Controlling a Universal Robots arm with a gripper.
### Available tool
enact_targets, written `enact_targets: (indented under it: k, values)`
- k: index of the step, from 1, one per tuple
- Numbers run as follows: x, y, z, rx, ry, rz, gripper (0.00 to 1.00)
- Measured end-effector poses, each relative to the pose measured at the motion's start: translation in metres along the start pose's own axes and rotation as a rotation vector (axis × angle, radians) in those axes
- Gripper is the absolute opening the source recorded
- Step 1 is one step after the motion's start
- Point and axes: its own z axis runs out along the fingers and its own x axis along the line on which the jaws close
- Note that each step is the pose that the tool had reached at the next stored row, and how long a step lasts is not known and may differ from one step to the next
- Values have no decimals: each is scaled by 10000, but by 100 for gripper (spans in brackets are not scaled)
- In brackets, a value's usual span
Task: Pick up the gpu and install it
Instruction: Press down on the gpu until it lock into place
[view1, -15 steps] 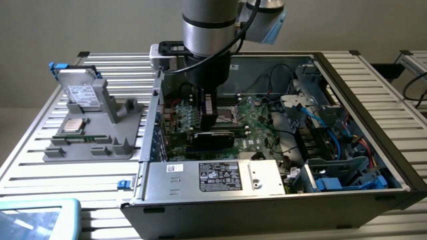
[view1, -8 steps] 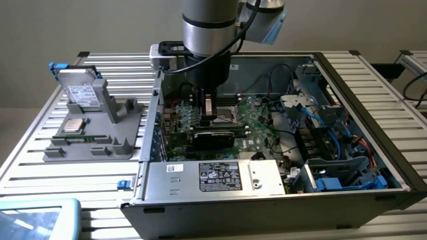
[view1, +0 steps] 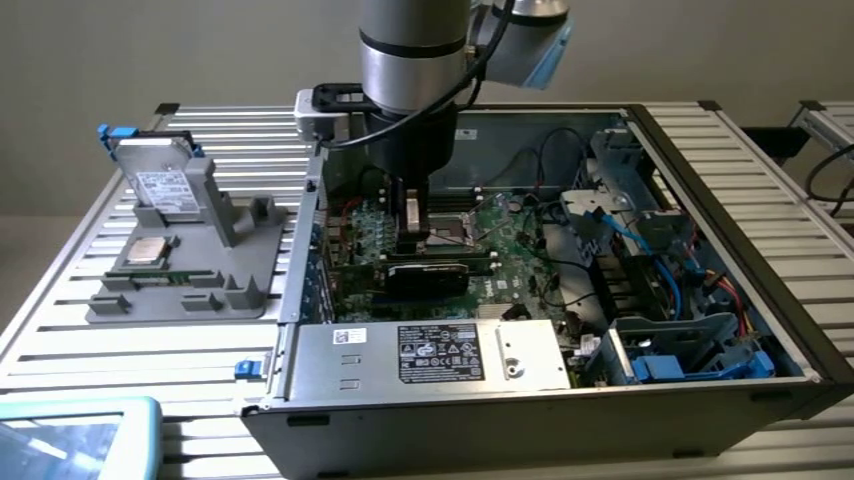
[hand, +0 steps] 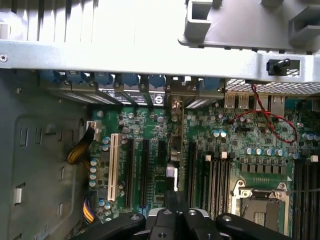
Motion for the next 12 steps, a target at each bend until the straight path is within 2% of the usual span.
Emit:
enact_targets:
  k: [3,7,12]
  values:
    - [-28,33,33,0,105,3,11]
    - [-100,48,84,-1,191,5,11]
    - [-118,71,148,-4,323,10,11]
